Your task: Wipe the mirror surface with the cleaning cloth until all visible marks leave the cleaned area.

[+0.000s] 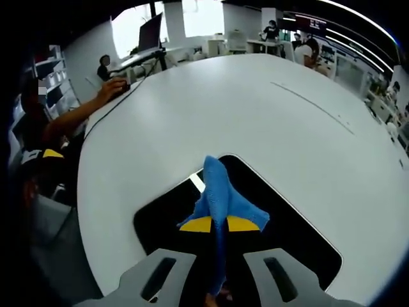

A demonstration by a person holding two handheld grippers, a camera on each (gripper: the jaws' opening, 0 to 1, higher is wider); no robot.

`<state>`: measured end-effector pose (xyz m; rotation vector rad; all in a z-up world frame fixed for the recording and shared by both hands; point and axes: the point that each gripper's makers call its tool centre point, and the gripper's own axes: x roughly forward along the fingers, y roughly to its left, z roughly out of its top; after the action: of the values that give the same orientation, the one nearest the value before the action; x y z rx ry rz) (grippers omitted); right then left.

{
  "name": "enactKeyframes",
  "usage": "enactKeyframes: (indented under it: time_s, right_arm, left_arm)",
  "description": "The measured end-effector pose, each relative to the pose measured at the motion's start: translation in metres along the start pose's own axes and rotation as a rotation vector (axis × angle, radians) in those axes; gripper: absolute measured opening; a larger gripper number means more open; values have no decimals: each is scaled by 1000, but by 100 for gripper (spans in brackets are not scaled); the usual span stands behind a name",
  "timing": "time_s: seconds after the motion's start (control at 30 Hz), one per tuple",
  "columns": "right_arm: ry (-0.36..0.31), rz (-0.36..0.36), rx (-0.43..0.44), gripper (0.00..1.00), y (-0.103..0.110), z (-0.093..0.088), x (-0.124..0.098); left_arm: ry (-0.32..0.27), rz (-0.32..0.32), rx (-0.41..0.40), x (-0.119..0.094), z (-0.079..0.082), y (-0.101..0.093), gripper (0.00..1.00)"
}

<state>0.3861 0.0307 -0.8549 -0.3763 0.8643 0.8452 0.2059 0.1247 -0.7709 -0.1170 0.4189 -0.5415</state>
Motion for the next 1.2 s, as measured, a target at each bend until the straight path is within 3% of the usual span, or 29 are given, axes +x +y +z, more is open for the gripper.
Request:
enactKeyframes:
  time_s: [0.47, 1.2]
  right_arm:
    - [-3, -26, 31, 0, -23, -15, -9]
    - [8, -95, 95, 0, -55, -54, -43]
  left_arm:
    - [3, 0, 1, 0, 0, 0, 97]
    - [10, 6, 4, 0, -1, 1, 97]
